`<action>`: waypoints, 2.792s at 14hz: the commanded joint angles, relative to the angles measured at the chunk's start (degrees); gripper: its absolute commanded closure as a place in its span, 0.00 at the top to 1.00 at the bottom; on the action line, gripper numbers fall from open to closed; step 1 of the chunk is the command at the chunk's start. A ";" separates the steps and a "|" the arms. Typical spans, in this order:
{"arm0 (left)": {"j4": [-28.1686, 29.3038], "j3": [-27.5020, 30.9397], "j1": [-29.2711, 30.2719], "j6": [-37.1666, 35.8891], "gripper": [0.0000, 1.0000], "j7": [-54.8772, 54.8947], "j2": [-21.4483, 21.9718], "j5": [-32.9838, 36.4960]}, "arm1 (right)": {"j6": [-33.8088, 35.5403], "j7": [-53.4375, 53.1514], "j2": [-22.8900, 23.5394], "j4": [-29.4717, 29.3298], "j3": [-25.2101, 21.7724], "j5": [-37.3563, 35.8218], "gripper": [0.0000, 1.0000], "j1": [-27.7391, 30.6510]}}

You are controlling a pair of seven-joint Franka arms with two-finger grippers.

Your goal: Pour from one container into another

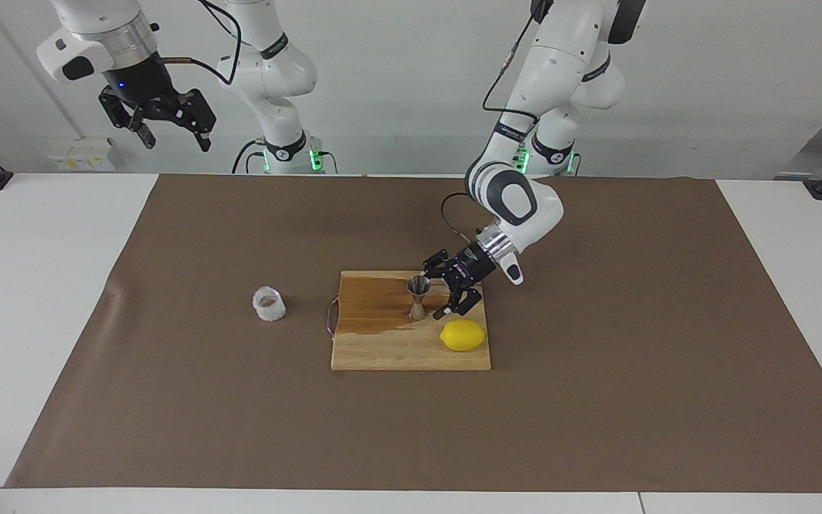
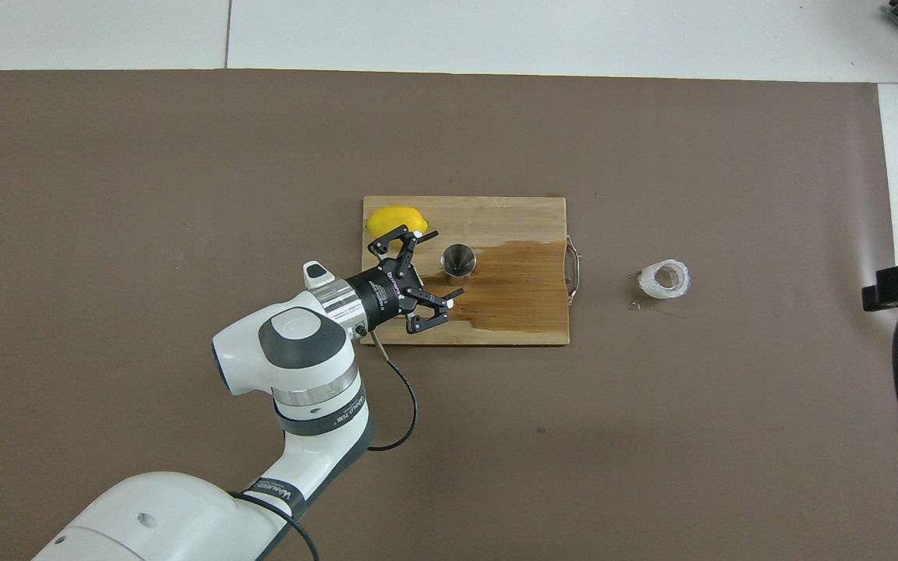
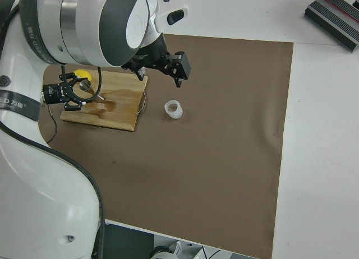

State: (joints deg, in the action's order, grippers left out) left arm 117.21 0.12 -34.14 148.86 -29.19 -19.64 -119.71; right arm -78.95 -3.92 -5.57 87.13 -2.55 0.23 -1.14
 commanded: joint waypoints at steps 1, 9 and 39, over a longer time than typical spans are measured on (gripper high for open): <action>3.55 0.24 -0.23 1.26 1.00 -0.43 3.03 7.52 | 0.99 1.19 -0.93 0.76 0.09 -0.41 1.00 0.44; 8.12 0.32 0.48 0.56 1.00 -0.52 6.80 20.37 | 1.08 5.64 -1.37 0.76 -0.35 -0.23 1.00 0.44; -21.59 1.29 22.18 -46.38 1.00 25.83 13.74 115.13 | -30.39 99.78 12.85 21.94 -0.97 34.01 1.00 15.64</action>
State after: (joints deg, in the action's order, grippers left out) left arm 96.23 1.83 -11.89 104.17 -7.13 -8.31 -7.66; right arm -108.45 90.73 4.19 108.21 -3.86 28.73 13.46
